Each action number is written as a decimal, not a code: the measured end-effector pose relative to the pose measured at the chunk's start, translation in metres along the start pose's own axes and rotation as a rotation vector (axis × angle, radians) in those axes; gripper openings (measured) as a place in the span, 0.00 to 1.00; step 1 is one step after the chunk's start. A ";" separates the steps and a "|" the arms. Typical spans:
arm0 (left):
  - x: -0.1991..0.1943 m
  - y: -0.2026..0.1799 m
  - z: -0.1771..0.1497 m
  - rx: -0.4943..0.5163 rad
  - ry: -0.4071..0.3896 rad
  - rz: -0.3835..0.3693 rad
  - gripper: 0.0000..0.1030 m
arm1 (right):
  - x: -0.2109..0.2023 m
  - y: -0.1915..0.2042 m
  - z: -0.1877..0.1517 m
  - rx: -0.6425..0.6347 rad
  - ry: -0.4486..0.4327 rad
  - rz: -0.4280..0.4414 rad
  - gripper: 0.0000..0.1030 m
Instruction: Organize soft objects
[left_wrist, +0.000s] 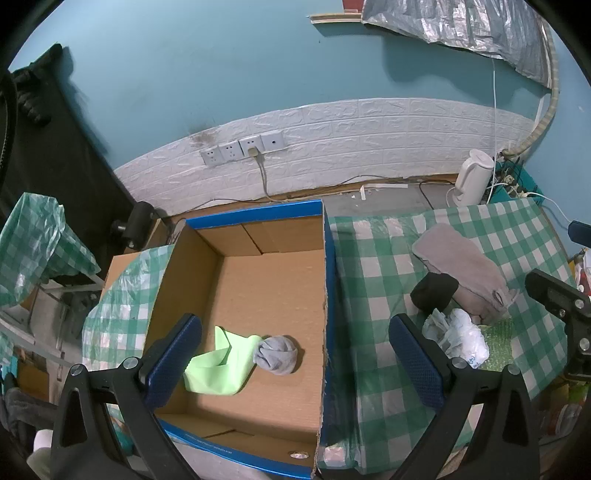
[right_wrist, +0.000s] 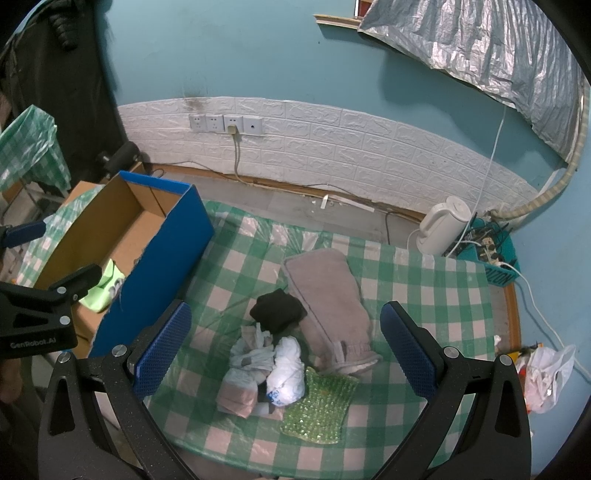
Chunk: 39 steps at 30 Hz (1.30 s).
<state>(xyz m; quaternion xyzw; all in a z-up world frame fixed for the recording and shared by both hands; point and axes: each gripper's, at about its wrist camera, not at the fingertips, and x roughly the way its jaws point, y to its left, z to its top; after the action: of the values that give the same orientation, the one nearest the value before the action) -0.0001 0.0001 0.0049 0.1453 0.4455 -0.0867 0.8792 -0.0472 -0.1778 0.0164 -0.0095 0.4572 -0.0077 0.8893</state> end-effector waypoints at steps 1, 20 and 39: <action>0.000 0.000 0.000 0.000 0.001 0.000 0.99 | 0.000 0.000 0.000 0.001 0.000 0.000 0.98; 0.001 -0.003 0.000 0.001 -0.001 -0.013 0.99 | 0.000 -0.003 0.001 -0.001 0.000 -0.002 0.98; 0.003 -0.010 -0.002 -0.008 0.001 -0.032 0.98 | 0.000 -0.009 -0.003 0.000 0.002 -0.003 0.98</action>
<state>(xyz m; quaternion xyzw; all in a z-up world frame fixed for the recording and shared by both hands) -0.0031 -0.0085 -0.0001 0.1350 0.4486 -0.0988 0.8780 -0.0499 -0.1872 0.0152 -0.0099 0.4582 -0.0092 0.8887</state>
